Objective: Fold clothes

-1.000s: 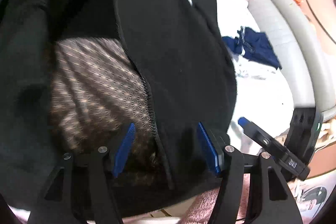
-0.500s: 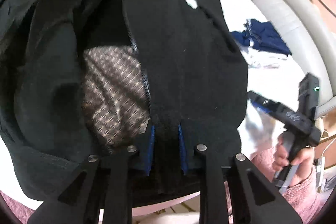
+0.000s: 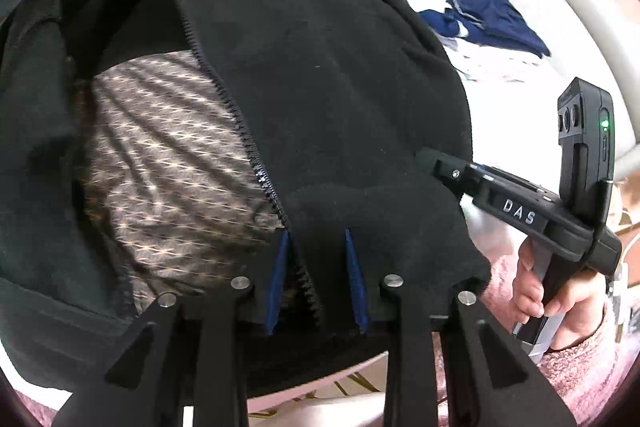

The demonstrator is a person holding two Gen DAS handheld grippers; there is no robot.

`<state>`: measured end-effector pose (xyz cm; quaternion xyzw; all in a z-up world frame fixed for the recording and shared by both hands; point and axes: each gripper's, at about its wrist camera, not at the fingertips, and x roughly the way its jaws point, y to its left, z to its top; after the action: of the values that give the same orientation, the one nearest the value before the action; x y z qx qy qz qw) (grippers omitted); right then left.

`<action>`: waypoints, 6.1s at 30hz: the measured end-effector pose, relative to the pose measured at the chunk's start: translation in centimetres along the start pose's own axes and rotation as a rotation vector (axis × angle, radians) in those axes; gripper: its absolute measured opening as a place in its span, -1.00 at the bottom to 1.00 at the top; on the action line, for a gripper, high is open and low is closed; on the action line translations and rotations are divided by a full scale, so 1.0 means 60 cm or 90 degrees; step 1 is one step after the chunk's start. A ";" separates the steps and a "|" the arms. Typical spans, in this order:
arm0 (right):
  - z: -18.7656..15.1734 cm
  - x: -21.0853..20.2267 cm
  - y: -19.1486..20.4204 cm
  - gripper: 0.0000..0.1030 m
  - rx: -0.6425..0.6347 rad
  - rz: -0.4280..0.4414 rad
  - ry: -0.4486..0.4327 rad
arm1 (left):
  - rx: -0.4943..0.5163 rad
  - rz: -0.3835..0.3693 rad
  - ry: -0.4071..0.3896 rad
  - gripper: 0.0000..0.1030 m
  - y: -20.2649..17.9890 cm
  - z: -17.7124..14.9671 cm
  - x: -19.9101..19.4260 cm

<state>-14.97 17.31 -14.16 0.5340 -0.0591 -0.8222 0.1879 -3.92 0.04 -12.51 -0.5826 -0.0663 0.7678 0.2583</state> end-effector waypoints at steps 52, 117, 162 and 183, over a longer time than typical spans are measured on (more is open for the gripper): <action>-0.129 -0.019 0.047 0.18 0.016 0.202 0.063 | -0.220 0.081 -0.215 -0.06 0.174 -0.130 -0.172; 0.666 0.481 0.298 0.18 -0.248 0.021 0.233 | -0.116 0.291 -0.033 -0.79 0.454 0.714 0.032; 0.360 0.056 -0.038 0.48 0.040 -0.130 0.142 | -0.341 0.249 0.000 0.10 0.322 0.302 -0.105; 0.276 0.099 -0.121 -0.56 0.160 -0.133 0.227 | -0.251 0.246 0.011 -0.59 0.367 0.399 -0.026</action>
<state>-33.78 20.10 -14.41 0.6932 -0.0717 -0.7159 0.0414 -32.91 -14.82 -12.58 -0.6303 -0.1002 0.7698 -0.0108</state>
